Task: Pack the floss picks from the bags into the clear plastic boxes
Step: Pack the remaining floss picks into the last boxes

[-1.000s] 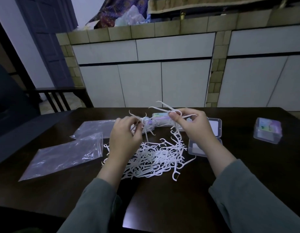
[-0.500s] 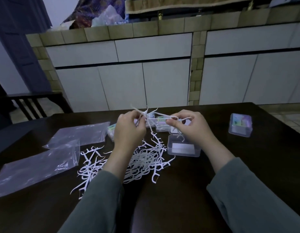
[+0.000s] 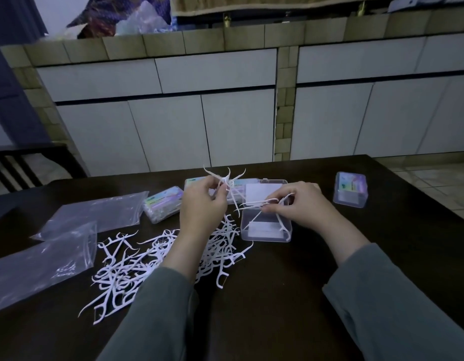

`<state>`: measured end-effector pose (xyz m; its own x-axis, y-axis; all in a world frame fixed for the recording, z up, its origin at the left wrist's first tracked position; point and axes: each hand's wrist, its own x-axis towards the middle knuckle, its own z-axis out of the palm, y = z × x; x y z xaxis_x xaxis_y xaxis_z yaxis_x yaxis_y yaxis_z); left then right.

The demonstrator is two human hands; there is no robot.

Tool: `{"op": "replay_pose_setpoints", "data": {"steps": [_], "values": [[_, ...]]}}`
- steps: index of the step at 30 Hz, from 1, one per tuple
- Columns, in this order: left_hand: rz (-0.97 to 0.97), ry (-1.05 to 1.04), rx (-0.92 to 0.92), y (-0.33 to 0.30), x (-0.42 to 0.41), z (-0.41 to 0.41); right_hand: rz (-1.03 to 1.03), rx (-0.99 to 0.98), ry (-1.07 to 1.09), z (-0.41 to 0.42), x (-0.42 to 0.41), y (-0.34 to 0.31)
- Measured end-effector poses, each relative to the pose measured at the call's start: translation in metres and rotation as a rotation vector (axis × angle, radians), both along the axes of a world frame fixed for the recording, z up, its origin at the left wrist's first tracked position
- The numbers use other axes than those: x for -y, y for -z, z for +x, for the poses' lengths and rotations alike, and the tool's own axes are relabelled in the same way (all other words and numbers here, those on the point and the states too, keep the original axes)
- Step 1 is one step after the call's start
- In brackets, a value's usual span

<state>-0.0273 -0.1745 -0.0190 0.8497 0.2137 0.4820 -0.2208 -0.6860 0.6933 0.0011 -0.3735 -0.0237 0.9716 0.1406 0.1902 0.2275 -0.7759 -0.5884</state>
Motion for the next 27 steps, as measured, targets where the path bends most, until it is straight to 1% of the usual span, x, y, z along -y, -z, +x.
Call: {"op": "replay_pose_setpoints", "data": {"steps": [2,6,11,13,15,18,20,23,27], "values": [[-0.024,0.006,-0.015,0.001,0.000,-0.001,-0.054,0.008,0.021,-0.002,0.000,-0.002],[-0.080,0.006,-0.036,0.004,-0.003,-0.001,-0.138,-0.030,-0.002,-0.003,0.001,-0.002],[-0.090,0.011,-0.038,0.005,-0.004,-0.003,-0.216,-0.036,-0.010,-0.009,-0.007,0.000],[-0.076,0.013,-0.031,0.006,-0.003,-0.002,-0.210,-0.061,-0.047,-0.012,-0.010,0.000],[-0.073,0.026,-0.036,0.008,-0.003,-0.001,-0.150,-0.055,-0.066,-0.016,-0.011,-0.001],[-0.086,0.061,-0.053,0.010,-0.003,-0.001,-0.097,-0.024,-0.036,-0.017,-0.005,-0.004],[-0.078,0.064,-0.027,0.010,-0.002,-0.001,-0.132,-0.060,-0.010,-0.021,0.003,-0.005],[-0.054,0.063,0.004,0.010,0.003,-0.001,-0.245,-0.123,0.004,-0.025,0.011,-0.006],[-0.003,0.102,0.041,0.014,0.012,0.003,-0.232,-0.152,0.002,-0.028,0.019,-0.006]]}}
